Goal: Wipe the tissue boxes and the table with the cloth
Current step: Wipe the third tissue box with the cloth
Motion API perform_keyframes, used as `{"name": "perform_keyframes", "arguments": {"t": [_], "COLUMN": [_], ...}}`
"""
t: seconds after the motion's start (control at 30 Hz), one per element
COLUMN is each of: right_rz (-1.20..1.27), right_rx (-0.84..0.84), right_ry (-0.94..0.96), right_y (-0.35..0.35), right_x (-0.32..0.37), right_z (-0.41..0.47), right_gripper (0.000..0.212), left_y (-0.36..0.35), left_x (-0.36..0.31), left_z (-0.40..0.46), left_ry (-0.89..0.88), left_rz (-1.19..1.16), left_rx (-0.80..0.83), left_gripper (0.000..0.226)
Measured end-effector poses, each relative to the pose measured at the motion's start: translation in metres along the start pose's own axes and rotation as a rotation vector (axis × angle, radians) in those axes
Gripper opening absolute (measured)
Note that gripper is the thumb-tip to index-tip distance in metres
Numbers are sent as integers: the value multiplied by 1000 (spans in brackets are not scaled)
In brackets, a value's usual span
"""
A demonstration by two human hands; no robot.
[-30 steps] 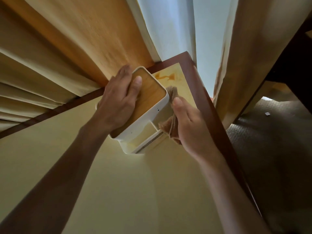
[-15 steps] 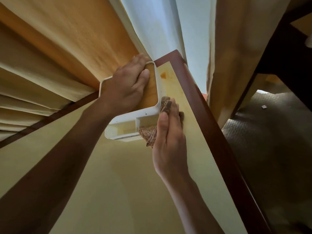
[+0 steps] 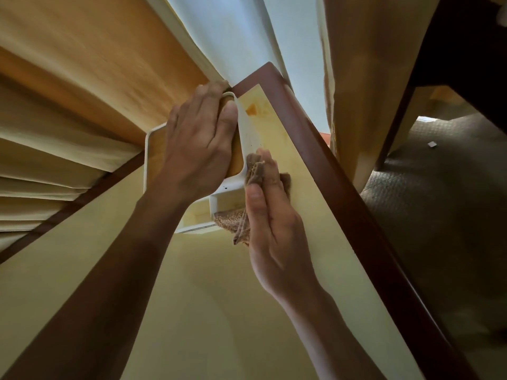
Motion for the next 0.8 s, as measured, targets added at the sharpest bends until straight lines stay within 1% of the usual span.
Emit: {"name": "perform_keyframes", "arguments": {"t": [0.07, 0.13, 0.23, 0.37, 0.43, 0.5, 0.57, 0.63, 0.7, 0.8], "right_rz": [31, 23, -15, 49, 100, 112, 122, 102, 58, 0], "right_rx": [46, 112, 179, 243, 256, 285, 299, 271, 239, 233], "right_ry": [-36, -82, -126, -140, -143, -135, -142, -133, -109, -97], "right_y": [3, 8, 15, 13, 15, 20, 17, 13, 11, 12], "right_x": [4, 9, 15, 13, 14, 14, 15, 13, 10, 12], "right_z": [7, 18, 50, 114, 134, 144, 145, 132, 110, 62], "right_gripper": [50, 47, 49, 50, 53, 50, 49, 53, 54, 50], "left_y": [-3, -5, -4, -2, -2, -2, -1, -2, -2, 0], "left_x": [5, 8, 7, 7, 6, 6, 6, 7, 6, 2], "left_z": [5, 5, 5, 5, 5, 5, 5, 5, 4, 2], "left_ry": [89, 145, 103, 88, 72, 71, 81, 103, 119, 123], "left_rz": [12, 10, 9, 7, -1, -5, -5, 0, 10, 15], "left_rx": [31, 76, 96, 94, 92, 95, 91, 95, 105, 99], "left_gripper": [59, 63, 62, 62, 63, 65, 65, 65, 64, 61]}}
Point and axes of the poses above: each hand's wrist, its own z-axis towards the middle knuckle, its own y-axis out of the back of the hand, x = y × z, the point moved 3 cm from there along z, towards the middle knuckle, and after that the axes turned 9 degrees about x, right-handed, at the moved point
